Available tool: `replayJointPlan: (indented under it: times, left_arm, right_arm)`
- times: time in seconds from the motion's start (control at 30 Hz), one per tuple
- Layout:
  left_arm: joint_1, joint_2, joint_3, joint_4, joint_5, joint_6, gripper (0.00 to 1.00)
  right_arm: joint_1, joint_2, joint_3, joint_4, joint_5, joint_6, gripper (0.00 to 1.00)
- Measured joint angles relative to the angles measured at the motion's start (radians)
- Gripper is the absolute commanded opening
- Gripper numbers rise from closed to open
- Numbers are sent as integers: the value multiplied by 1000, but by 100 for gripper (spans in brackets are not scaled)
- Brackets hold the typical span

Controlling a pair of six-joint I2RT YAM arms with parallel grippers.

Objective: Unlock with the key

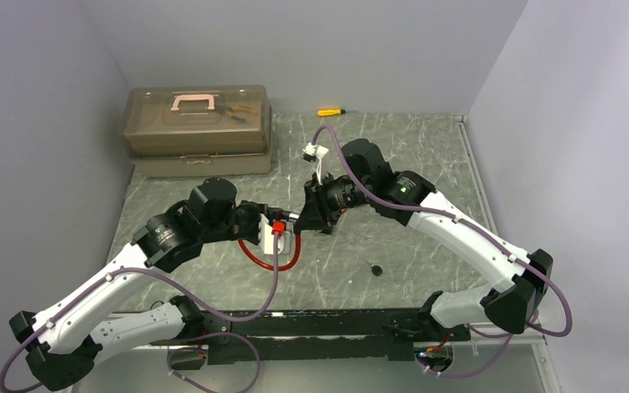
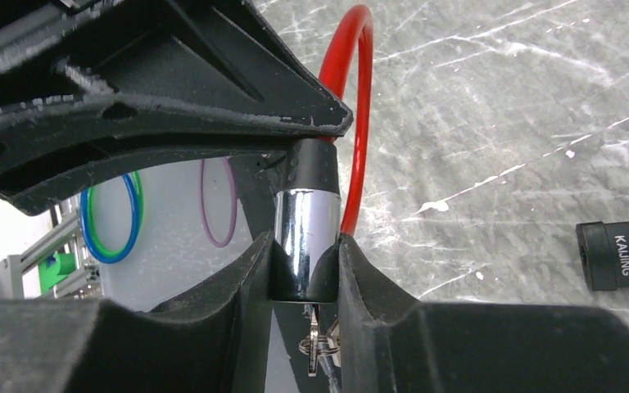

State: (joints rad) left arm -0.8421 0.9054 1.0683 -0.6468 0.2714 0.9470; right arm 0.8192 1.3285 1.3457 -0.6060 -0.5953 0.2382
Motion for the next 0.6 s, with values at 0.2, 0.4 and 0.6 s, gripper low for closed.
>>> replayJointPlan:
  times: [0.2, 0.4, 0.6]
  left_arm:
    - [-4, 2, 35, -6, 38, -62, 75]
    - [29, 31, 71, -64, 147, -217, 78]
    - [221, 49, 48, -83, 345, -359, 78]
  right_arm:
    - [2, -2, 0, -9, 14, -23, 0]
    - [3, -25, 0, -16, 13, -64, 0]
    - [12, -72, 0, -22, -1, -99, 0]
